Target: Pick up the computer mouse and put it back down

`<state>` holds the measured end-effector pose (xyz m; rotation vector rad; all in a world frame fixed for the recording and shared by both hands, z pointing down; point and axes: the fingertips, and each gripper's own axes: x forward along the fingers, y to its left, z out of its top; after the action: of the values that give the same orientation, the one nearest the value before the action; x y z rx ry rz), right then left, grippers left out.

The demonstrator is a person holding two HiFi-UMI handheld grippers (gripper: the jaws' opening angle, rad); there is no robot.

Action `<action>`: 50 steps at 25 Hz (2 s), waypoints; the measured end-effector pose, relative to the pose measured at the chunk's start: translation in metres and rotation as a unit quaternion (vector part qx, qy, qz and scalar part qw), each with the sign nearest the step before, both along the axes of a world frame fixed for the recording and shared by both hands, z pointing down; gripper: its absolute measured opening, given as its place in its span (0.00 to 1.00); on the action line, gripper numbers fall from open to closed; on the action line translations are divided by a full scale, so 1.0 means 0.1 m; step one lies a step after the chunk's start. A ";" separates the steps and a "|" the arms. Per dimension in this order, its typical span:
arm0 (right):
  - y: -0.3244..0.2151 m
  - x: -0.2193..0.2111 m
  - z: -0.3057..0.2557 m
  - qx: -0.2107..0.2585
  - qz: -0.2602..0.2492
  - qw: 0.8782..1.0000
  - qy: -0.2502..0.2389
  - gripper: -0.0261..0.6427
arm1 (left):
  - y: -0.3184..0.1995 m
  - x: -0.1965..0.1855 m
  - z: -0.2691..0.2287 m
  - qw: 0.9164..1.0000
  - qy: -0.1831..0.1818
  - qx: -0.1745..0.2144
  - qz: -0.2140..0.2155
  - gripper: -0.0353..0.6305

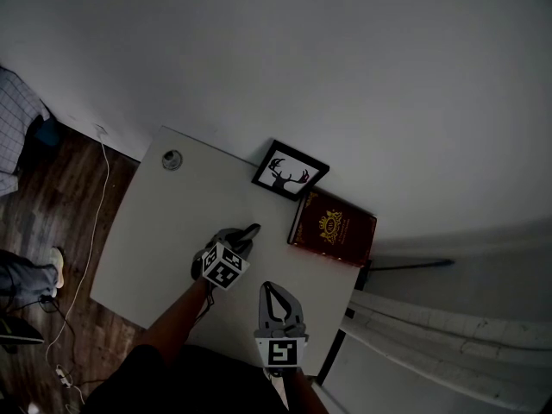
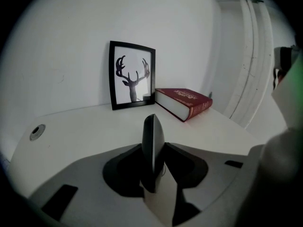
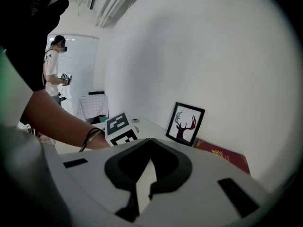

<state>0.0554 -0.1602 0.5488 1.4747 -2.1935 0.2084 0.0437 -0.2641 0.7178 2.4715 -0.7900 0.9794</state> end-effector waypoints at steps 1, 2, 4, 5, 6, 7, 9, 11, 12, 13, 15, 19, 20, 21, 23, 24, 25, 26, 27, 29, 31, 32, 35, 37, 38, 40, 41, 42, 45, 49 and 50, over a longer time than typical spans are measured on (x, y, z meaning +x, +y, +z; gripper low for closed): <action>0.00 0.00 0.00 0.001 0.001 1.000 -0.001 0.07 | 0.00 0.00 0.00 1.000 -0.001 0.001 -0.001 0.25; 0.00 0.00 0.00 0.002 0.003 1.000 -0.003 0.07 | 0.00 0.00 0.00 1.000 -0.002 0.002 -0.003 0.25; 0.00 0.00 0.00 0.004 0.002 1.000 -0.003 0.07 | 0.00 0.00 -0.01 1.000 -0.005 0.006 -0.006 0.25; 0.00 0.00 0.00 0.003 0.001 1.000 -0.002 0.07 | -0.01 -0.01 -0.01 1.000 -0.008 0.009 -0.008 0.25; 0.01 0.00 0.00 0.001 0.001 1.000 -0.001 0.07 | -0.01 -0.01 -0.01 1.000 -0.012 0.014 -0.010 0.25; 0.01 0.00 0.00 0.001 0.001 1.000 -0.001 0.07 | -0.02 -0.01 -0.02 1.000 -0.017 0.020 -0.012 0.25; 0.01 0.00 0.00 0.000 0.003 1.000 -0.003 0.07 | -0.04 -0.03 -0.03 0.999 -0.027 0.033 -0.015 0.26; 0.01 0.00 0.00 -0.001 0.004 1.000 -0.005 0.07 | -0.05 -0.04 -0.03 0.998 -0.033 0.041 -0.016 0.27; 0.01 -0.01 0.00 -0.001 0.004 1.000 -0.005 0.07 | -0.05 -0.04 -0.03 0.998 -0.034 0.044 -0.017 0.28; 0.01 -0.01 0.00 -0.002 0.004 1.000 -0.005 0.07 | -0.05 -0.05 -0.04 0.998 -0.035 0.047 -0.017 0.28; 0.02 -0.02 0.01 -0.006 0.000 1.000 -0.002 0.07 | -0.06 -0.06 -0.05 0.998 -0.037 0.052 -0.017 0.29; 0.02 -0.02 0.03 -0.007 0.000 1.000 -0.003 0.07 | -0.08 -0.07 -0.02 0.998 -0.041 0.048 -0.016 0.38; 0.02 -0.02 0.03 -0.007 0.001 1.000 -0.004 0.07 | -0.09 -0.08 0.00 0.998 -0.043 0.048 -0.015 0.38; 0.02 -0.02 0.04 -0.007 0.001 1.000 -0.005 0.07 | -0.10 -0.09 0.00 0.998 -0.045 0.048 -0.016 0.38; 0.01 -0.02 0.04 -0.009 -0.002 1.000 -0.002 0.07 | -0.12 -0.11 0.01 0.998 -0.046 0.049 -0.018 0.38; 0.01 -0.02 0.05 -0.009 -0.002 1.000 -0.002 0.07 | -0.13 -0.12 0.01 0.997 -0.048 0.050 -0.019 0.38; 0.00 -0.02 0.04 -0.006 0.000 1.000 -0.005 0.07 | -0.14 -0.12 0.02 0.997 -0.050 0.051 -0.020 0.38; -0.01 -0.02 0.04 -0.003 0.002 1.000 -0.008 0.07 | -0.14 -0.13 0.02 0.997 -0.052 0.051 -0.021 0.38; -0.02 -0.01 0.04 -0.001 0.003 1.000 -0.010 0.07 | -0.14 -0.13 0.03 0.997 -0.052 0.051 -0.022 0.39; -0.02 -0.01 0.05 -0.003 0.002 1.000 -0.009 0.07 | -0.15 -0.14 0.03 0.997 -0.052 0.050 -0.023 0.40; -0.02 0.00 0.05 -0.006 0.001 1.000 -0.008 0.07 | -0.15 -0.14 0.03 0.997 -0.053 0.051 -0.024 0.40; -0.02 0.00 0.05 -0.007 0.001 1.000 -0.008 0.07 | -0.15 -0.14 0.03 0.997 -0.054 0.051 -0.024 0.40; -0.02 0.00 0.05 -0.008 0.002 1.000 -0.010 0.07 | -0.15 -0.16 0.01 0.997 -0.056 0.052 -0.028 0.41; -0.02 0.01 0.04 -0.006 0.004 1.000 -0.012 0.07 | -0.15 -0.17 0.01 0.997 -0.058 0.053 -0.029 0.41; -0.01 0.01 0.04 -0.006 0.005 1.000 -0.013 0.07 | -0.14 -0.17 0.01 0.996 -0.059 0.054 -0.029 0.41; 0.00 0.02 0.04 -0.007 0.005 1.000 -0.011 0.07 | -0.14 -0.18 0.00 0.996 -0.061 0.056 -0.031 0.42; 0.01 0.02 0.04 -0.007 0.004 1.000 -0.011 0.07 | -0.14 -0.19 -0.01 0.996 -0.062 0.057 -0.032 0.42; 0.02 0.02 0.03 -0.006 0.004 1.000 -0.011 0.07 | -0.14 -0.20 -0.01 0.996 -0.062 0.057 -0.034 0.43; 0.05 0.01 0.03 -0.004 0.001 1.000 -0.010 0.07 | -0.12 -0.23 -0.02 0.995 -0.066 0.059 -0.037 0.43; 0.10 0.01 0.02 -0.004 0.002 1.000 -0.012 0.07 | -0.10 -0.26 -0.07 0.994 -0.067 0.067 -0.045 0.44; 0.11 0.01 0.02 -0.002 0.002 1.000 -0.013 0.07 | -0.10 -0.27 -0.09 0.994 -0.067 0.071 -0.048 0.44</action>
<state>0.0560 -0.1496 0.5508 1.4820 -2.2086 0.2353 0.0170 -0.2745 0.7090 2.4783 -1.0457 1.0979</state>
